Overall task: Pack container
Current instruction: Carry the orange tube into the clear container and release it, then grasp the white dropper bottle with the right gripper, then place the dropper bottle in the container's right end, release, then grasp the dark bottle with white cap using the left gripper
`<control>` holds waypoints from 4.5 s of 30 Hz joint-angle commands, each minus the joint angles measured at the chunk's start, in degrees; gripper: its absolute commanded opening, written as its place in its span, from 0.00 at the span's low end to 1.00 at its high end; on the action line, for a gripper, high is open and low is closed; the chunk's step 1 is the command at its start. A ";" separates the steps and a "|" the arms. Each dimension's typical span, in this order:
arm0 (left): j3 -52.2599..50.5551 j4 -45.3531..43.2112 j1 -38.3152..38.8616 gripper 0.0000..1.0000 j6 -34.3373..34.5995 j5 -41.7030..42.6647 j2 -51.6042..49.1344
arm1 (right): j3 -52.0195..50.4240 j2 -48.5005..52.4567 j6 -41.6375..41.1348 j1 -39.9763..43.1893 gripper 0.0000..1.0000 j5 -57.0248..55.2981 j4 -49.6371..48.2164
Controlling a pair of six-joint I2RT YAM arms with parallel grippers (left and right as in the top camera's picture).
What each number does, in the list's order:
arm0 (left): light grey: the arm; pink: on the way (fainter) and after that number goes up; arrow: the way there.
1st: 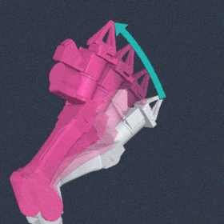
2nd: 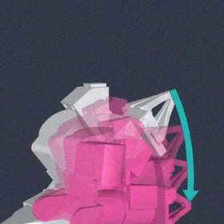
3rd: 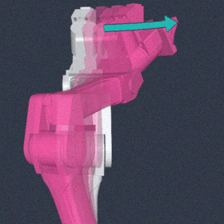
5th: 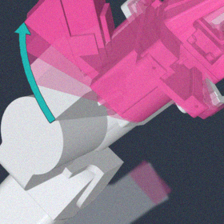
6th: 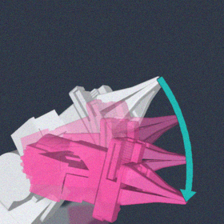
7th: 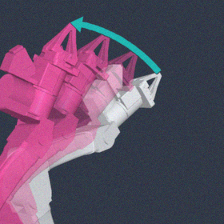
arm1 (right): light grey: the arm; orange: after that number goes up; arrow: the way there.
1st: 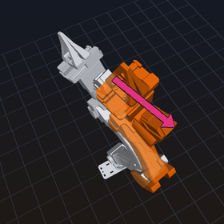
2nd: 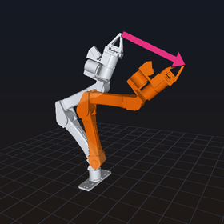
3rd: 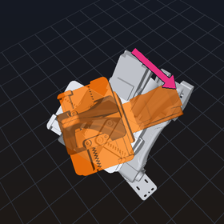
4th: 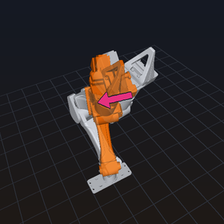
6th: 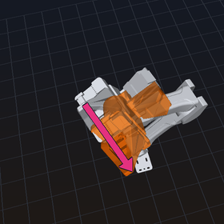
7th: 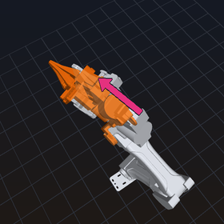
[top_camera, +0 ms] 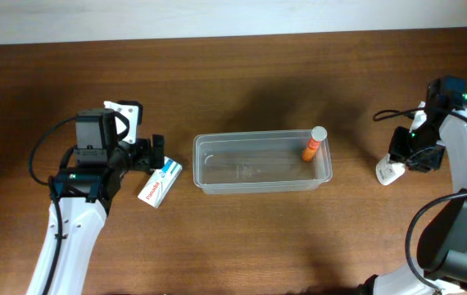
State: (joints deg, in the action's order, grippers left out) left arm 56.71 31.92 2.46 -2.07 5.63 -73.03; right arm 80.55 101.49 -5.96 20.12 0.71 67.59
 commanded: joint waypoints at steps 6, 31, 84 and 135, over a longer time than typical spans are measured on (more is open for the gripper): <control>1.20 -0.20 0.13 0.99 0.37 0.66 -0.02 | 1.05 -0.04 -0.09 0.15 0.10 0.15 0.79; 1.20 -0.22 0.11 0.99 0.35 0.63 -0.02 | 19.96 -17.33 2.05 -30.12 0.07 7.30 24.44; 1.90 -0.13 -0.39 0.99 -0.11 0.04 0.02 | 8.87 -21.66 -2.99 -29.42 0.65 -4.48 1.60; 8.92 -0.17 -2.51 0.16 2.78 2.56 -11.41 | 8.37 -12.61 -3.30 -7.30 0.70 -1.38 8.98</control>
State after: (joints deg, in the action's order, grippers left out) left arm 60.45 30.81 -1.02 0.30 7.14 -90.67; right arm 89.03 88.68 -8.88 12.62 -1.02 76.47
